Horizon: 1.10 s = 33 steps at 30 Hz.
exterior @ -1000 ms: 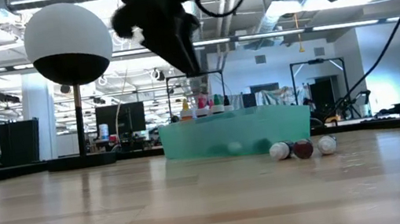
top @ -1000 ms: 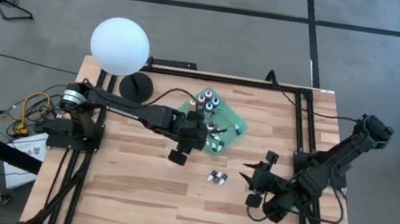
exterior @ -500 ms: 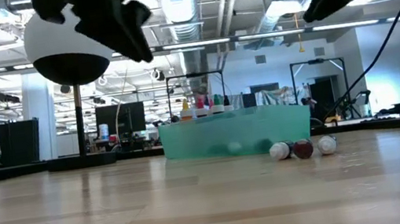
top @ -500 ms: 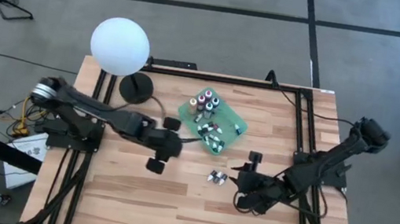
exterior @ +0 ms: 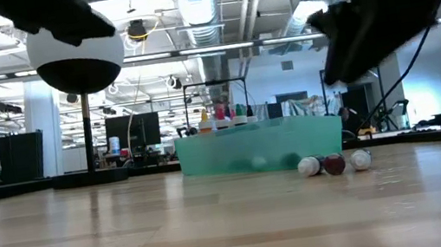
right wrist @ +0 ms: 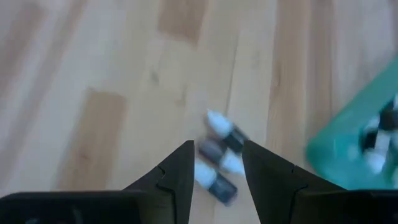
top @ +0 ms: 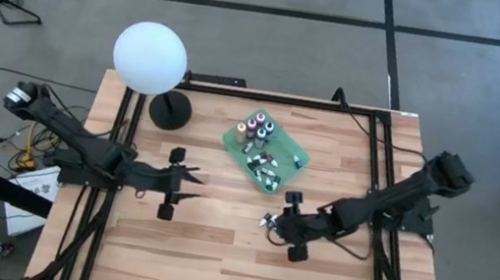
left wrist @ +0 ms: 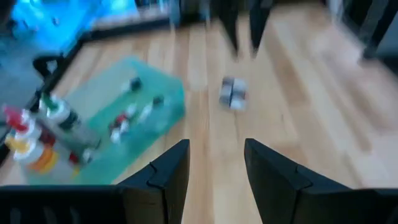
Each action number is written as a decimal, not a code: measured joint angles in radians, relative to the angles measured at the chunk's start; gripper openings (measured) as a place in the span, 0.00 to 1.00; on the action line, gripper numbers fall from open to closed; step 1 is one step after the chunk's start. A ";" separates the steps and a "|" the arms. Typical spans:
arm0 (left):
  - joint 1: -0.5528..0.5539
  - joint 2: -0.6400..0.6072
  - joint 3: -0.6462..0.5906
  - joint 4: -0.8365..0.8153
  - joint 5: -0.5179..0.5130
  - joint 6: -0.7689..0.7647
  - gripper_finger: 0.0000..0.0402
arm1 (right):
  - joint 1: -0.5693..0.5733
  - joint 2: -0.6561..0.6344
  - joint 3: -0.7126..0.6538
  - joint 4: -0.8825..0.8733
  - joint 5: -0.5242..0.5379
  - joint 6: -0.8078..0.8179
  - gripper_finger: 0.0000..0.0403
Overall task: Pick & Place food coloring
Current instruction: Put the small red food coloring bottle into the green bin
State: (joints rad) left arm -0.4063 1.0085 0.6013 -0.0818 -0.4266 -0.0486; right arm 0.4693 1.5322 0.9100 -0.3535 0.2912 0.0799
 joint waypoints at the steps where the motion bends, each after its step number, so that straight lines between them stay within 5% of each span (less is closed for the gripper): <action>1: -0.015 -0.013 -0.020 0.041 -0.007 -0.001 0.37 | -0.009 0.017 -0.001 -0.006 -0.012 -0.002 0.32; 11: -0.129 -0.058 -0.144 0.214 -0.091 -0.009 0.37 | -0.054 0.130 0.001 -0.003 -0.110 -0.078 0.32; 33: -0.204 -0.059 -0.148 0.233 -0.139 -0.023 0.37 | -0.104 0.188 -0.002 -0.027 -0.150 -0.193 0.31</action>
State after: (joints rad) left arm -0.6106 0.9497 0.4530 0.1512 -0.5659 -0.0713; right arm 0.3652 1.7199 0.9083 -0.3806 0.1415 -0.1135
